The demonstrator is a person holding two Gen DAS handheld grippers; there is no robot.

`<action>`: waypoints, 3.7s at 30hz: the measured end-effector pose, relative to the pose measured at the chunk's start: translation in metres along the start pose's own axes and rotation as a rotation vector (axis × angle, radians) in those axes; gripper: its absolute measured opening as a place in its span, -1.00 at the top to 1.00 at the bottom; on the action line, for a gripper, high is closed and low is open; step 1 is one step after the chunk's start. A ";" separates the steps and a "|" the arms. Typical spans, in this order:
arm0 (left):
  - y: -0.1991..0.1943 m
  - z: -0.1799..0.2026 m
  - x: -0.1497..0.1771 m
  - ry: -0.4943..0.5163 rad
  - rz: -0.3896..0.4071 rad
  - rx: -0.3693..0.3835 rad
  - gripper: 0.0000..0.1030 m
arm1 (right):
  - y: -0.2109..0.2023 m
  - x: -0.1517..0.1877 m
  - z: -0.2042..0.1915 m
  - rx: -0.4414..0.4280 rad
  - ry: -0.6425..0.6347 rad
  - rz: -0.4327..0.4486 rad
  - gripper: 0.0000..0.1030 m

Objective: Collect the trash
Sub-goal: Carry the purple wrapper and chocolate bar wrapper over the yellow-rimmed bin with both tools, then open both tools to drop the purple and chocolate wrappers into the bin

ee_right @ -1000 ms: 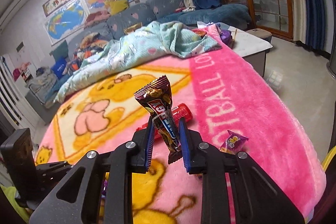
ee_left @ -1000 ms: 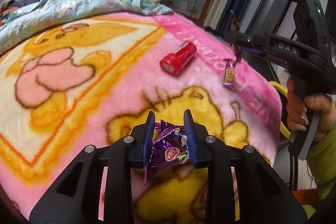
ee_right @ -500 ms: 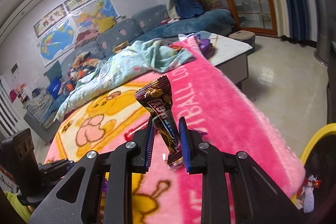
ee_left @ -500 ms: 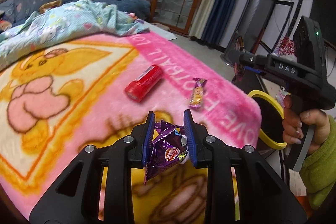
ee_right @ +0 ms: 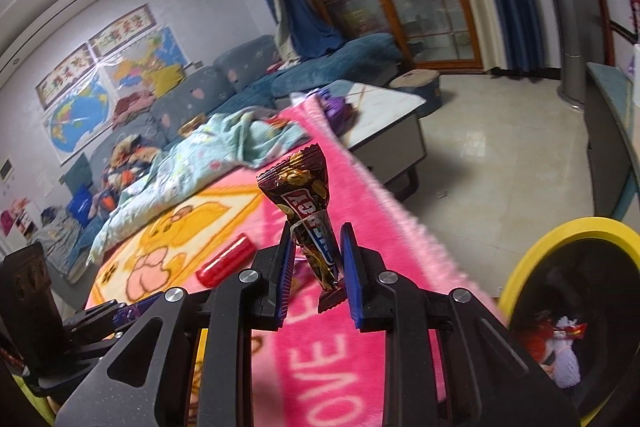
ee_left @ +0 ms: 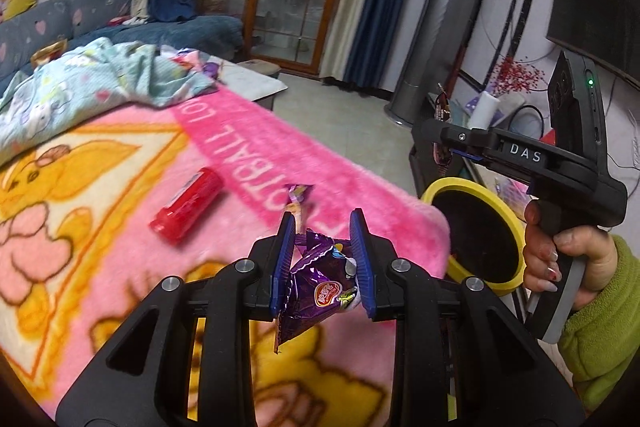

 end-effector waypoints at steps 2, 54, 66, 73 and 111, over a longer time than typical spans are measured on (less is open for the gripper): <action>0.003 0.007 -0.004 0.011 0.004 0.012 0.58 | -0.004 -0.003 0.008 0.009 0.017 0.009 0.57; 0.101 0.185 -0.029 0.301 -0.032 0.215 0.57 | -0.113 0.016 0.237 0.415 0.431 0.167 0.57; 0.137 0.214 -0.025 0.339 -0.075 0.237 0.56 | -0.116 0.024 0.262 0.404 0.483 0.152 0.57; 0.160 0.221 -0.015 0.318 -0.129 0.250 0.55 | -0.117 0.028 0.271 0.395 0.515 0.152 0.53; 0.116 0.158 -0.033 0.204 0.013 0.135 -0.78 | -0.102 0.013 0.204 0.390 0.353 0.140 -0.23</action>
Point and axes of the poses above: each gripper's, at about its wrist camera, not at the fingertips, and y roughly the way its jaws point, z to its right, x to its underside, the point moved 4 cm from there along y, roughly the way its jaws point, and after that the axes turned 6 degrees about y, right-handed, at the moved point
